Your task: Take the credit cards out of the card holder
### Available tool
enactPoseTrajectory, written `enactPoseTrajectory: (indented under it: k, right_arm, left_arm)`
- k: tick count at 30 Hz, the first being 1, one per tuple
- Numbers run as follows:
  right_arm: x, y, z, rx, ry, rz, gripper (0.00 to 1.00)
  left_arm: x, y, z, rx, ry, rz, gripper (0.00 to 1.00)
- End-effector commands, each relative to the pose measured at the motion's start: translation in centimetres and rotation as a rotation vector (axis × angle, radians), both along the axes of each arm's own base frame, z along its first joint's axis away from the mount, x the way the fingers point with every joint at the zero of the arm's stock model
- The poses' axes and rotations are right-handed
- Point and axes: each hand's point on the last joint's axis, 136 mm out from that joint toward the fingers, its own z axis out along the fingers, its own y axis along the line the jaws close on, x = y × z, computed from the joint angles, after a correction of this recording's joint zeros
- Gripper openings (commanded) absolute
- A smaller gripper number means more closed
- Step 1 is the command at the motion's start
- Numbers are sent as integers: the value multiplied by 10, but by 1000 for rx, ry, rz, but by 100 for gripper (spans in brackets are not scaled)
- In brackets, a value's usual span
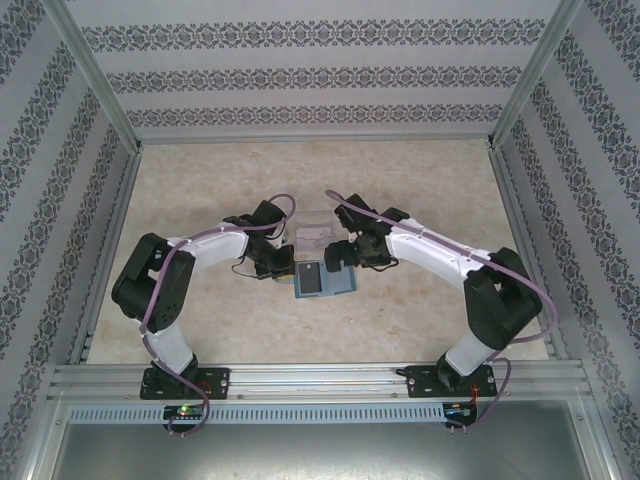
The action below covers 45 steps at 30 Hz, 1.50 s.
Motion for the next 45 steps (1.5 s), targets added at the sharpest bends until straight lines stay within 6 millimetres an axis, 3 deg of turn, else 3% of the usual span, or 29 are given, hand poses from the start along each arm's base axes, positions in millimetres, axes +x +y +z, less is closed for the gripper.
enactPoseTrajectory:
  k: [1,6,12,15,19,24,31,39,45]
  right_arm:
    - [5,5,7,72,-31,5,98]
    - [4,23,12,244,-11,5,98]
    - [6,43,24,359,2,-3,44]
    - [5,59,29,419,19,6,26]
    - [-2,90,22,475,107,61,20]
    - [-3,104,6,414,138,59,20]
    - [6,80,6,356,88,-11,20]
    - [18,21,20,346,2,-142,20]
    - [18,-3,26,348,-22,-184,20]
  left_arm:
    - [4,-9,20,-34,-60,-18,0]
    - [8,-12,24,-55,-77,-15,0]
    - [5,-22,18,-69,-50,-29,0]
    - [3,-28,14,-79,-38,-36,0]
    - [2,-34,8,-96,-24,-42,0]
    - [2,-40,2,-100,-1,-52,0]
    - [5,-46,5,-104,-6,-64,0]
    - [9,-63,13,-130,-18,-88,0]
    - [10,-78,12,-135,-13,-114,2]
